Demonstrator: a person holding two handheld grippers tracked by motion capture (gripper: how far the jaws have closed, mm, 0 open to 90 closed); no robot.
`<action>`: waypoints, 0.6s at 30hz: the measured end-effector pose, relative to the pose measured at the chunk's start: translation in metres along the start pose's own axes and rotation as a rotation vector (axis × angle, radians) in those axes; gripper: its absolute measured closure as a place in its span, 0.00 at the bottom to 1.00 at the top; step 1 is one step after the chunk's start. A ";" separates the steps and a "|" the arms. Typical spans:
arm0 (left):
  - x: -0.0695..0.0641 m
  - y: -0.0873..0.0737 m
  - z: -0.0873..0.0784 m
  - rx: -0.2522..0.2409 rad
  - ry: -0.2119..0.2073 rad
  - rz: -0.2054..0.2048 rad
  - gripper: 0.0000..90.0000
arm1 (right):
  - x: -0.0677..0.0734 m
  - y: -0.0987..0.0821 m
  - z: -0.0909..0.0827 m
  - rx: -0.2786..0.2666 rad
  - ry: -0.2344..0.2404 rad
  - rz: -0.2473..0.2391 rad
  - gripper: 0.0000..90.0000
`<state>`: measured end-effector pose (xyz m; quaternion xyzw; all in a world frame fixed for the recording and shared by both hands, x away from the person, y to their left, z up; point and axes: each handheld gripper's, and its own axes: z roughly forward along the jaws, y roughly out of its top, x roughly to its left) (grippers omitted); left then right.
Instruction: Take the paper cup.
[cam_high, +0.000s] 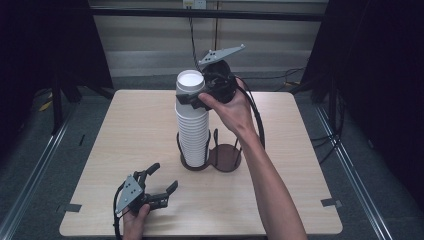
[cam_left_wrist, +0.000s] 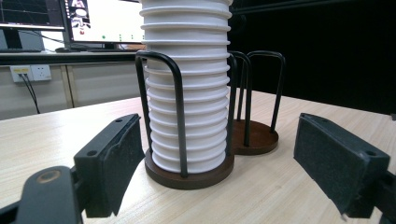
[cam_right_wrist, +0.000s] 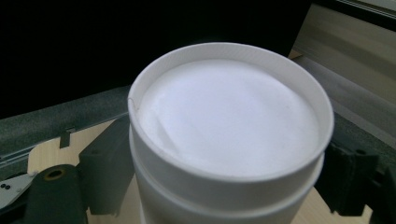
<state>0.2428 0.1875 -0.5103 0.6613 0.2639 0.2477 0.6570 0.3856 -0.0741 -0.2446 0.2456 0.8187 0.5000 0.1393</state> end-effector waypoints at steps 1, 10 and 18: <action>0.000 0.000 0.000 0.000 0.000 0.000 0.17 | 0.000 0.000 0.000 0.001 -0.002 -0.003 0.20; 0.000 0.000 0.000 0.000 0.000 0.000 0.17 | 0.000 0.000 -0.001 0.002 0.001 0.000 0.21; 0.000 0.000 0.000 0.001 0.000 0.000 0.17 | 0.001 0.001 -0.001 0.007 -0.004 -0.012 0.21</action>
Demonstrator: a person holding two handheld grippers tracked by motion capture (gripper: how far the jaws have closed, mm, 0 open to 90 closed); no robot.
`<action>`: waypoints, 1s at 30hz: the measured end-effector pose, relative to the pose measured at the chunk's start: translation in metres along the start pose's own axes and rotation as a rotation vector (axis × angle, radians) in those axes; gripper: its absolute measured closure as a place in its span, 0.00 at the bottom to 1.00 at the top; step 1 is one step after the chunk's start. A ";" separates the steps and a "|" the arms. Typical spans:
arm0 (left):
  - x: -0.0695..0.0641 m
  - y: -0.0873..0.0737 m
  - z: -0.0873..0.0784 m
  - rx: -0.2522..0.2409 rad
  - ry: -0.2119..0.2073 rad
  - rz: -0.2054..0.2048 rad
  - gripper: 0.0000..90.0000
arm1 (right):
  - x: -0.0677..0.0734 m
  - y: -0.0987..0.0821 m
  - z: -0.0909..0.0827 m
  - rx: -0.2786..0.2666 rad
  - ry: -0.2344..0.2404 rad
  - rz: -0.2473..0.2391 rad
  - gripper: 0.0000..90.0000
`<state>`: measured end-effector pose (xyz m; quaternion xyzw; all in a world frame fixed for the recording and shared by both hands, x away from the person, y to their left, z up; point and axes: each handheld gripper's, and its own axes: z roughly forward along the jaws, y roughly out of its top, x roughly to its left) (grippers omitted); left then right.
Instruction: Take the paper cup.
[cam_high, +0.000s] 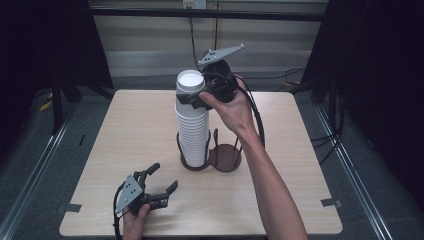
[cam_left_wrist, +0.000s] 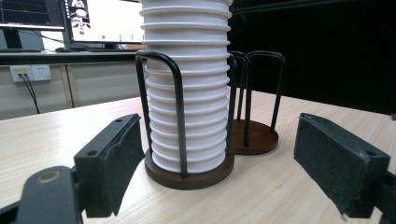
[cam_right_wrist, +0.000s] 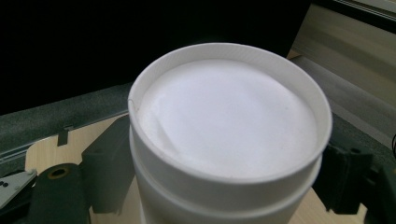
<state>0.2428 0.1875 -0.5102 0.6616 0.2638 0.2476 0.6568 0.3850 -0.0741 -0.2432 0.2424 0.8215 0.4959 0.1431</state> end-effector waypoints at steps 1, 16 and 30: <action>0.000 0.000 0.000 -0.001 0.000 0.000 0.17 | 0.000 0.000 0.000 0.000 0.000 -0.001 0.21; 0.000 0.000 0.000 -0.001 0.000 0.000 0.17 | 0.000 0.004 -0.007 -0.046 0.000 0.002 0.21; 0.000 0.000 0.000 -0.001 0.000 0.000 0.17 | -0.001 0.002 -0.016 -0.151 0.013 0.035 0.22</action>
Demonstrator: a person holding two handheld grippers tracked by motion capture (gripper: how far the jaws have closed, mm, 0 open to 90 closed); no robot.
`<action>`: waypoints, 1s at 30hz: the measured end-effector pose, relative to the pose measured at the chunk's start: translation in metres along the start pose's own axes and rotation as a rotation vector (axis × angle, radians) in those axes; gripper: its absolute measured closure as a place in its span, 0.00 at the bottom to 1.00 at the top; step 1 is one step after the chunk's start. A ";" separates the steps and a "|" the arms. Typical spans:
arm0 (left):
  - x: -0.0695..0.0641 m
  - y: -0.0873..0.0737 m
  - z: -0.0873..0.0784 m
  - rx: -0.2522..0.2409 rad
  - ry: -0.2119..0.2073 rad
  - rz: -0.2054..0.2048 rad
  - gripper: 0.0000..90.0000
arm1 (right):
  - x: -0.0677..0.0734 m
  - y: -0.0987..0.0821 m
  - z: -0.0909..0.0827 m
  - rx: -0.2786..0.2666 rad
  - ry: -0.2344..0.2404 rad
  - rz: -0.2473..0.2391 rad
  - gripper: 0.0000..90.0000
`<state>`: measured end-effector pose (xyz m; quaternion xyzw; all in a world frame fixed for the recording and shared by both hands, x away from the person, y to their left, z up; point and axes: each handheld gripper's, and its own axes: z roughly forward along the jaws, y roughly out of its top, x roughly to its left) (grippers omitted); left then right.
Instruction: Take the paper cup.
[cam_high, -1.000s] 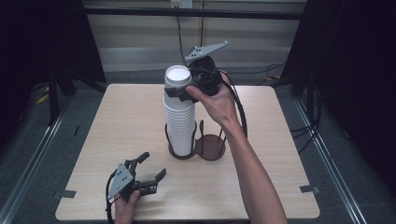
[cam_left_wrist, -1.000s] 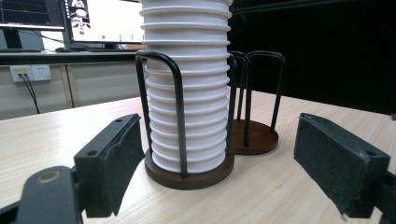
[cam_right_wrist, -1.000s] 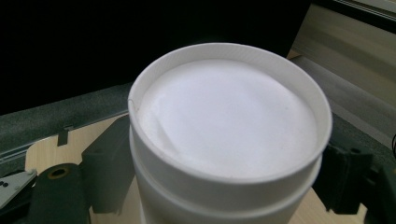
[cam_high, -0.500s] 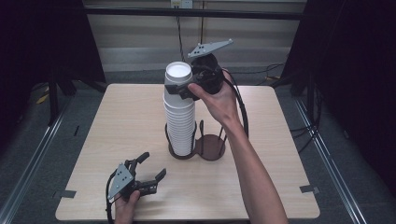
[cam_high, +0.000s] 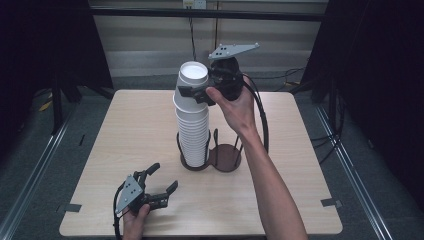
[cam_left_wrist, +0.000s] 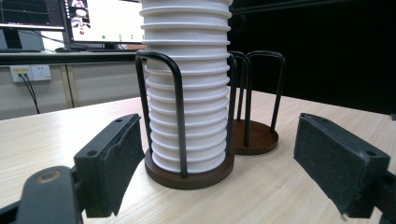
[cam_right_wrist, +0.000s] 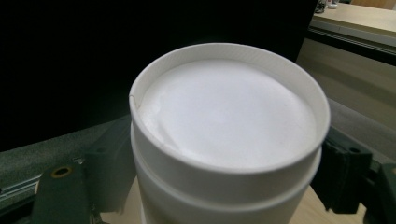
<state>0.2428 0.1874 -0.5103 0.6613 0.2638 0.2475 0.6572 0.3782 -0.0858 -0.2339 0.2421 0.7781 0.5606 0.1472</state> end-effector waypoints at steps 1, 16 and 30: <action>0.000 0.000 0.000 0.000 0.000 0.000 0.17 | 0.000 0.000 0.000 -0.006 0.001 -0.002 0.22; 0.000 0.000 0.000 0.003 0.000 0.004 0.17 | 0.003 0.003 -0.009 -0.091 -0.009 0.004 0.22; 0.000 0.000 0.000 0.000 0.000 0.000 0.17 | 0.006 0.007 -0.017 -0.173 -0.015 0.017 0.23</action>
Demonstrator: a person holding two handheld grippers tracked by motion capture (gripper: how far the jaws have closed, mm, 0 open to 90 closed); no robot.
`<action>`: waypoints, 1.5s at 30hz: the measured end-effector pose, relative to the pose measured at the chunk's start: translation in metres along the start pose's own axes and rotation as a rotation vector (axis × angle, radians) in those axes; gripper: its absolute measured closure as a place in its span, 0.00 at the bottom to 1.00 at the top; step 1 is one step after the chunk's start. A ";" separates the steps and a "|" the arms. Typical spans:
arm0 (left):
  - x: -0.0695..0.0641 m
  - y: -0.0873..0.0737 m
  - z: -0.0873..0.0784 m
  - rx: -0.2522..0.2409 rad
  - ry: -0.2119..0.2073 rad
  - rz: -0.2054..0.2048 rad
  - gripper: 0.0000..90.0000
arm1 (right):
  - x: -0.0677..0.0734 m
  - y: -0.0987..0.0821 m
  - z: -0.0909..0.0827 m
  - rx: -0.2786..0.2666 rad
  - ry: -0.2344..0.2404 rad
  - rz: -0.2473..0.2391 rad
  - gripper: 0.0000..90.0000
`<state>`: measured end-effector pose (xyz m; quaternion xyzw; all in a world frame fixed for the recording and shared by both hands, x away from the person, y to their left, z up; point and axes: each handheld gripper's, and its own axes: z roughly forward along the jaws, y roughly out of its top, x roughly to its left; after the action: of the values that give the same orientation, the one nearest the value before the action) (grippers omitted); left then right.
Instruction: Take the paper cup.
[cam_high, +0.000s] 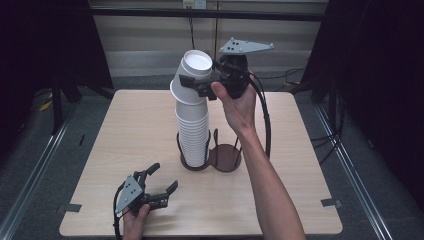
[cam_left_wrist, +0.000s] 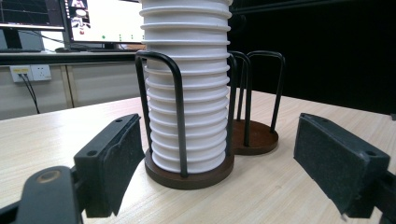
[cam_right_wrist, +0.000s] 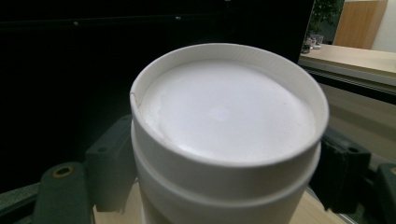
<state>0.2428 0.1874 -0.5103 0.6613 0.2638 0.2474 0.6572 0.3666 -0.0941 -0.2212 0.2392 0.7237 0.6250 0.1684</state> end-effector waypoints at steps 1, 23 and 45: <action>0.000 0.000 0.000 0.000 0.000 0.000 0.17 | 0.001 0.001 0.000 -0.005 -0.001 0.005 0.23; 0.000 0.000 0.000 0.000 0.001 0.000 0.17 | 0.004 0.008 -0.018 -0.079 -0.017 0.005 0.23; 0.000 0.000 0.000 0.000 0.000 0.000 0.17 | 0.005 0.003 -0.047 -0.115 -0.011 0.015 0.23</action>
<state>0.2429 0.1874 -0.5102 0.6613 0.2638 0.2475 0.6571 0.3373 -0.1301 -0.2108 0.2382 0.6836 0.6656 0.1813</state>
